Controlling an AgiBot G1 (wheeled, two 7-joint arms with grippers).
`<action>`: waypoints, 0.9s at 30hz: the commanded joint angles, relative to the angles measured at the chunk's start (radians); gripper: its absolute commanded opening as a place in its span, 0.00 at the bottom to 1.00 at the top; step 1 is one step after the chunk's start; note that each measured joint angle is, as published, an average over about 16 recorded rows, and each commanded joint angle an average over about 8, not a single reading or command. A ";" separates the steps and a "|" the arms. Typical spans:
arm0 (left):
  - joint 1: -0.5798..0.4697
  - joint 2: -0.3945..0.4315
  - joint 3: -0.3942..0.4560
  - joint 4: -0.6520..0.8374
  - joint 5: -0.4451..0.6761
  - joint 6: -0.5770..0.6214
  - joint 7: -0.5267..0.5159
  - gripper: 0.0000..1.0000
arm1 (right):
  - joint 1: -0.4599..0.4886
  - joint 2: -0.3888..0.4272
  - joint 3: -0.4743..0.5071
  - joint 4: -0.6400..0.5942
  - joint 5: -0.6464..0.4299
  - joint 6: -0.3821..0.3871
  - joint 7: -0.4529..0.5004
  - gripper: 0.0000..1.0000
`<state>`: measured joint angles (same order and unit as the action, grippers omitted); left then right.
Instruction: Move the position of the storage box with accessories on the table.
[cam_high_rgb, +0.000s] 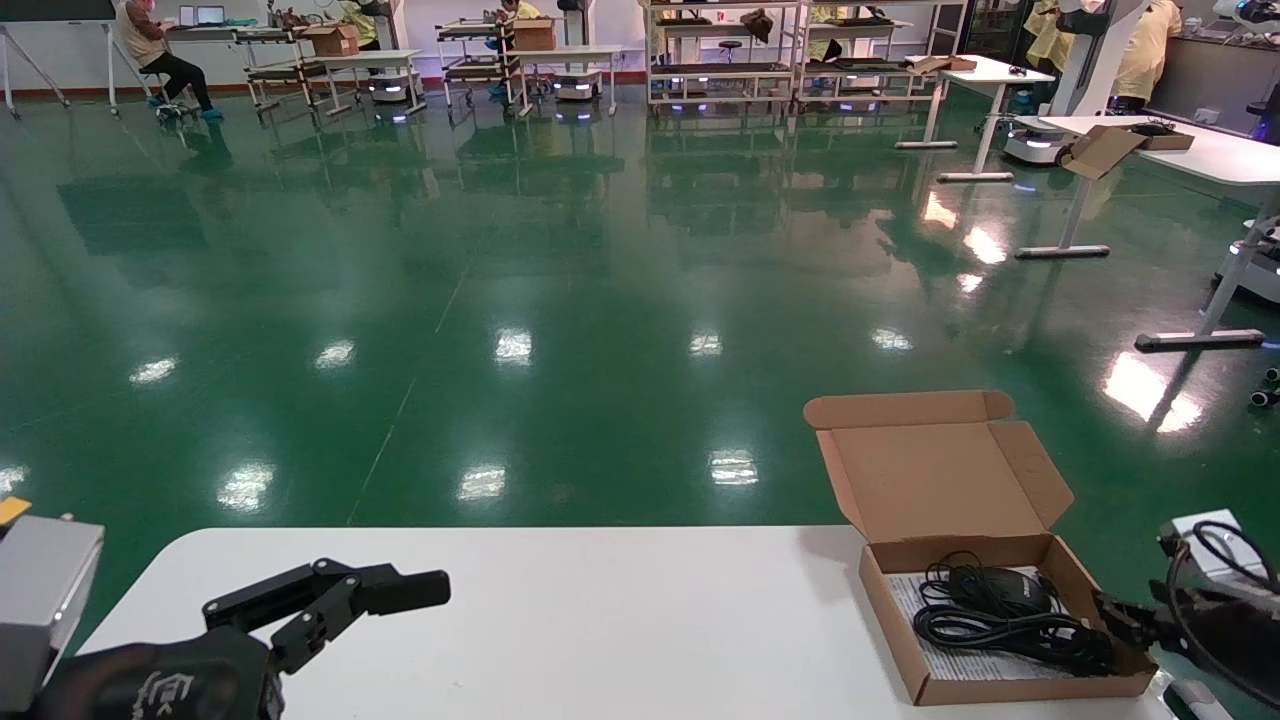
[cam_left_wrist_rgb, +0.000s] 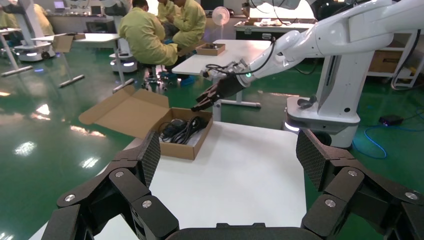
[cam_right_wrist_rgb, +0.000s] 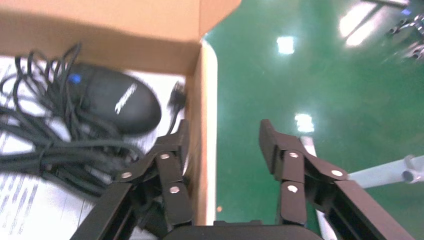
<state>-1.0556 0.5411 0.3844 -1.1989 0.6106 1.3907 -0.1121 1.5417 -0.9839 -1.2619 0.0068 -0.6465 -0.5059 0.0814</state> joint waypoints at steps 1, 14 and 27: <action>0.000 0.000 0.000 0.000 0.000 0.000 0.000 1.00 | 0.008 0.001 0.000 0.001 0.000 0.006 -0.005 1.00; 0.000 0.000 0.000 0.000 0.000 0.000 0.000 1.00 | 0.089 -0.002 0.040 0.027 0.056 -0.054 0.004 1.00; 0.000 0.000 0.000 0.000 0.000 0.000 0.000 1.00 | 0.150 -0.027 0.138 0.056 0.200 -0.185 0.104 1.00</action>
<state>-1.0555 0.5410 0.3843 -1.1987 0.6106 1.3905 -0.1121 1.6878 -1.0086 -1.1330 0.0590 -0.4596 -0.6769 0.1744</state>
